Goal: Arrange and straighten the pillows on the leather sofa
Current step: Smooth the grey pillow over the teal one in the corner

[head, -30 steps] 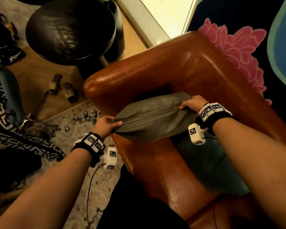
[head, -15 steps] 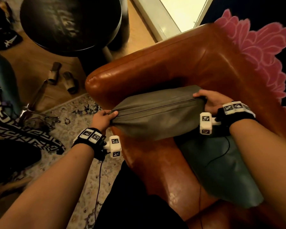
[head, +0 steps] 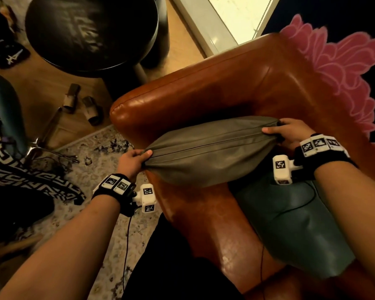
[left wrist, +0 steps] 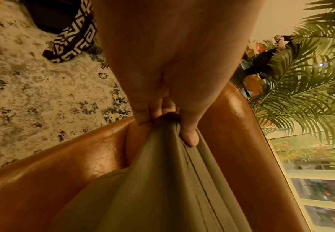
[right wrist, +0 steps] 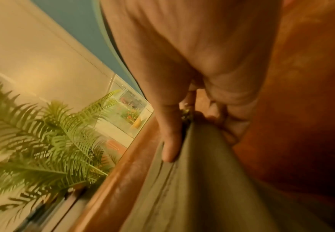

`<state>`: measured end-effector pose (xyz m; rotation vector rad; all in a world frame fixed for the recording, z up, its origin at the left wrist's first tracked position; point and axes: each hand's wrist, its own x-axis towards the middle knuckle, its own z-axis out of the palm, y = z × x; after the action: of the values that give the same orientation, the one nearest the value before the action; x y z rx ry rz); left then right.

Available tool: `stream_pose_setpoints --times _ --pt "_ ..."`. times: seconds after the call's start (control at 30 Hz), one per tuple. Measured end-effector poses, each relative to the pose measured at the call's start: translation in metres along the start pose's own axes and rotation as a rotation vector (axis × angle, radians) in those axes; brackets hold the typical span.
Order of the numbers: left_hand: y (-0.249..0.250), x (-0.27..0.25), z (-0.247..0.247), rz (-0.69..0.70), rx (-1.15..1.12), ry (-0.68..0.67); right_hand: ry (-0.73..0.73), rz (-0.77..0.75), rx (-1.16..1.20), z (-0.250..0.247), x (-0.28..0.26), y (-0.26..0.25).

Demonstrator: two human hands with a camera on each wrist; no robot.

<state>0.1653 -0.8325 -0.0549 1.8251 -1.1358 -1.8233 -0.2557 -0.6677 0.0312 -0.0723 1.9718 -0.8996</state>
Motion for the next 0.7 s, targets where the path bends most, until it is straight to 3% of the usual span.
stream_pose_setpoints --times 0.13,0.23,0.33,0.43,0.5,0.53,0.6,0.67,0.7 --pt "0.004 0.0 -0.006 0.013 0.03 -0.022 0.089 -0.148 -0.159 -0.007 -0.004 0.002" --pt "0.005 0.0 -0.01 0.016 0.037 -0.03 0.123 -0.259 -0.463 -0.01 0.005 0.001" --pt "0.01 -0.005 -0.005 0.036 0.047 -0.05 0.226 -0.385 -0.594 -0.009 0.01 -0.001" --pt "0.011 -0.01 0.007 0.058 0.081 -0.069 0.438 -0.365 -0.763 0.019 0.003 0.008" --pt "0.011 -0.016 0.021 0.055 0.09 -0.029 0.531 -0.481 -1.019 0.067 -0.019 0.019" --pt "0.01 -0.018 0.028 0.063 0.09 -0.002 0.488 -0.631 -1.031 0.099 -0.033 0.026" --pt "0.008 -0.02 0.041 0.079 0.103 0.016 0.204 -0.901 -0.875 0.168 -0.058 0.044" --pt "0.008 -0.025 0.051 0.092 0.121 -0.012 -0.071 -0.952 -1.008 0.223 -0.078 0.06" --pt "0.01 -0.027 0.055 0.098 0.15 -0.02 -0.129 -0.94 -1.119 0.239 -0.08 0.069"
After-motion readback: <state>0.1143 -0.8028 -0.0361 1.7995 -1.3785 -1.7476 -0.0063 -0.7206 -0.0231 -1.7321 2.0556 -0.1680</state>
